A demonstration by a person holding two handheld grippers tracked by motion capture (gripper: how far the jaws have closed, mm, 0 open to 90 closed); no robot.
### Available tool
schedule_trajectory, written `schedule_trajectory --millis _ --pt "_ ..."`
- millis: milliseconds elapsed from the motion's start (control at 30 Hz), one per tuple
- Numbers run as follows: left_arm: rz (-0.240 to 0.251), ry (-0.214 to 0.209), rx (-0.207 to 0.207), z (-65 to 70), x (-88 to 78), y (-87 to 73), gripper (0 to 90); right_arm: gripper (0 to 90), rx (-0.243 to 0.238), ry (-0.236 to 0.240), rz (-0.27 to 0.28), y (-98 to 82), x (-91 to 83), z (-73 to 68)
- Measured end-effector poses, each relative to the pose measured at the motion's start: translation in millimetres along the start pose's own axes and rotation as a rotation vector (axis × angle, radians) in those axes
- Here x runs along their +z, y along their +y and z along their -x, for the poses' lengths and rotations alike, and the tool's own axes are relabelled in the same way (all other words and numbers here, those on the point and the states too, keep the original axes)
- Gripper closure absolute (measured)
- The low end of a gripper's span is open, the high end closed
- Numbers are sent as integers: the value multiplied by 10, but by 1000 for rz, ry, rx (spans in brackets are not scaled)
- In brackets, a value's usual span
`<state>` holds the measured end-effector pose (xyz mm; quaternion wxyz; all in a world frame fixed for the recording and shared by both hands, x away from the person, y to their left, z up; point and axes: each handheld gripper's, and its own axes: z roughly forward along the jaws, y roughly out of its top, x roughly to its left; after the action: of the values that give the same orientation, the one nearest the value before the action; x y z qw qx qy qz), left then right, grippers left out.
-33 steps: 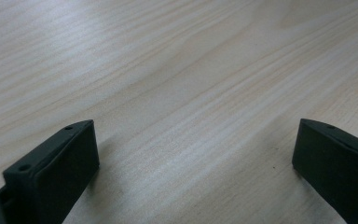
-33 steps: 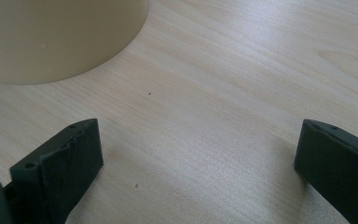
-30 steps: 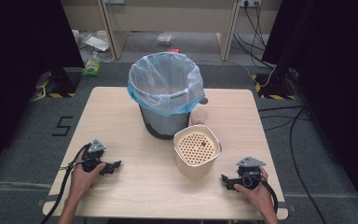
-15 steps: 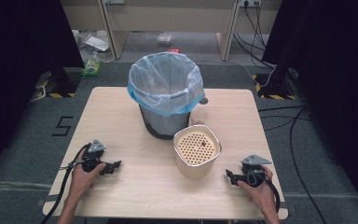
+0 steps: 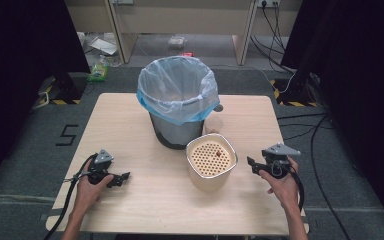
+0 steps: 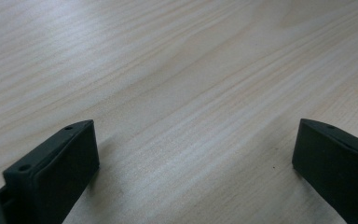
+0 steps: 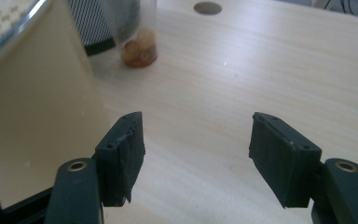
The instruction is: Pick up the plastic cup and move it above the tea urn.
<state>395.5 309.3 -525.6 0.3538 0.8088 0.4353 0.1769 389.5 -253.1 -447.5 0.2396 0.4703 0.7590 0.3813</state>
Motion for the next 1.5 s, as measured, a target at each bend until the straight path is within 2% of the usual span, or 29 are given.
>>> schedule_trajectory --millis 100,333,533,700,833,1500 --pt "0 0 0 0 0 0 0 381 9 3 14 130 23 34" --pt "0 0 -1 0 0 0 0 433 -18 13 31 473 103 112" --pt "0 0 -1 0 0 0 0 476 -34 28 30 743 284 119" --pt "0 0 0 0 0 0 0 496 -3 46 22 879 461 119" --pt "0 0 0 0 0 0 0 514 -3 54 16 977 584 113" --pt "0 0 0 0 0 0 0 535 -38 92 -51 1355 1109 -37"
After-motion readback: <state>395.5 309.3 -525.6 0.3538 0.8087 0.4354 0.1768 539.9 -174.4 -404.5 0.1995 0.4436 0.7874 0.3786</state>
